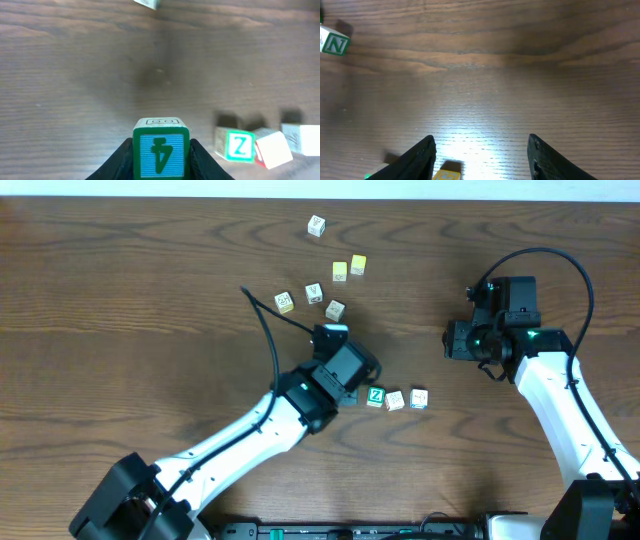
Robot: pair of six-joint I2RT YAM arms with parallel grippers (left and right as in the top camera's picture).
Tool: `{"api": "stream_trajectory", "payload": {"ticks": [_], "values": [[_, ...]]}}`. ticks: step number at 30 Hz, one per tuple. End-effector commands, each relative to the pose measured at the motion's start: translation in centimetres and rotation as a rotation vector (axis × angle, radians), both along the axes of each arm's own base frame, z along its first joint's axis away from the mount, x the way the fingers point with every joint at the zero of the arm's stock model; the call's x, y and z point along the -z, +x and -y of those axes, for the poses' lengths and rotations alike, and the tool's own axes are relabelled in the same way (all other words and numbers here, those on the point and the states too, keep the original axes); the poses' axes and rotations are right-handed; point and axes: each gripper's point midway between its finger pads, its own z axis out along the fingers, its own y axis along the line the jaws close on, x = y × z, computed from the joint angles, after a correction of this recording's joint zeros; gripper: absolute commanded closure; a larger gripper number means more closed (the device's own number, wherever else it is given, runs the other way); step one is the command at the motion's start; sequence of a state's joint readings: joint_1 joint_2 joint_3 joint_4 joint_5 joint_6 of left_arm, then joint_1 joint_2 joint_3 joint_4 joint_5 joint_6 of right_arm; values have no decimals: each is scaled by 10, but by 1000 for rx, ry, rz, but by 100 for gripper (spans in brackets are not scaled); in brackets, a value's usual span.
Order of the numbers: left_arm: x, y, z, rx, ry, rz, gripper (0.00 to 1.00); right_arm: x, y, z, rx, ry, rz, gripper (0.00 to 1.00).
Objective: Lift 4 blocks
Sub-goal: 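Close the left gripper on the 4 block and lift it, then carry the 4 block left of the Z block and release it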
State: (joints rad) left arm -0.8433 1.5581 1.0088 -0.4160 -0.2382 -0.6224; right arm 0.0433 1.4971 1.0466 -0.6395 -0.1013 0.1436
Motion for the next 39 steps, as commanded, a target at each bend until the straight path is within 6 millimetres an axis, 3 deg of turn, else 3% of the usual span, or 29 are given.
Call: {"api": "stream_trajectory", "payload": {"ticks": [1, 12, 19, 33, 39], "values": [[0, -7, 11, -4, -16, -6, 73, -6, 5, 3, -3, -19, 19, 44], [25, -8, 21, -27, -14, -42, 73, -6, 5, 3, -3, -19, 17, 45], [42, -6, 37, -3, -52, -69, 73, -6, 5, 3, -3, -18, 16, 44], [51, -8, 35, -8, -35, -88, 73, -6, 4, 3, -3, -19, 14, 45], [65, -9, 33, -31, -20, -115, 73, -6, 4, 3, -3, -19, 13, 45]]}}
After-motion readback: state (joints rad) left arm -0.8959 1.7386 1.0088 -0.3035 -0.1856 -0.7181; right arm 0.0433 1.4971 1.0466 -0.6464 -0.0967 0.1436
